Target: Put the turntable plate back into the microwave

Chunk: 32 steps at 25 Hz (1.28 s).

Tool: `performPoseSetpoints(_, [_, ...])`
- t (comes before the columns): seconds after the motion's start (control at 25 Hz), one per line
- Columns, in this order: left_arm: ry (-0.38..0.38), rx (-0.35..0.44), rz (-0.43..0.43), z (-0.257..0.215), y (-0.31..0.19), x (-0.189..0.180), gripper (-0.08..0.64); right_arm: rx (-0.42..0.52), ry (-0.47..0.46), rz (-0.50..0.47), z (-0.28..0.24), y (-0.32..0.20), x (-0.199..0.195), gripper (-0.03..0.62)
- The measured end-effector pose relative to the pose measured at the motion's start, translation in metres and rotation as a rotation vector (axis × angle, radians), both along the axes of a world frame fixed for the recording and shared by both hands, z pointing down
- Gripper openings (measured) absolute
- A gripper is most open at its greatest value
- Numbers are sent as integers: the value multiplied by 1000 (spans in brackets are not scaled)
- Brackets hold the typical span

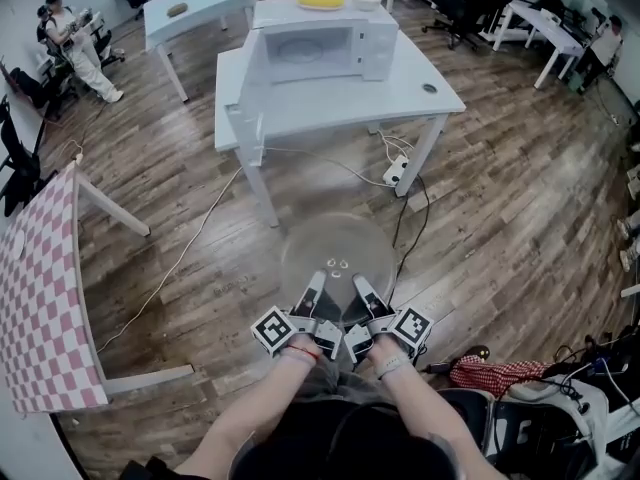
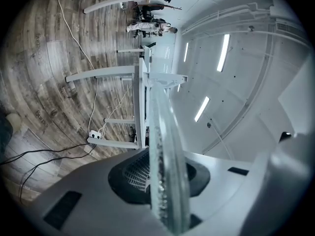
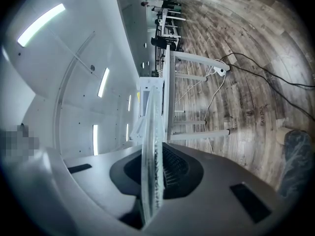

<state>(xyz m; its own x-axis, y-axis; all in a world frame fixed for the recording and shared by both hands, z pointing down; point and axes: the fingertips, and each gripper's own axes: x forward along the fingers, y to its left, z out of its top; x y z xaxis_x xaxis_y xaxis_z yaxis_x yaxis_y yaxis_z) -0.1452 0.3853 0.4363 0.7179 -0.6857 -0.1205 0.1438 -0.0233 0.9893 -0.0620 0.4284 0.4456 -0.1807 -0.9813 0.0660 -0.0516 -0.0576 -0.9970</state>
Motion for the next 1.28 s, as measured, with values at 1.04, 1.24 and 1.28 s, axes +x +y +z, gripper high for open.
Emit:
performPoseSetpoints(1.04, [-20,-24,8,11,-158,51,84,-12,-26,12,12,-157,51,40])
performPoseSetpoints(1.24, [-11,-27,-7,11,-171,55,84,-11,-23,0,13,-171,56,40])
performPoseSetpoints(1.28, [-10,-29,-9,11,-172,57,84,-11,-23,-2,13,-173,57,40])
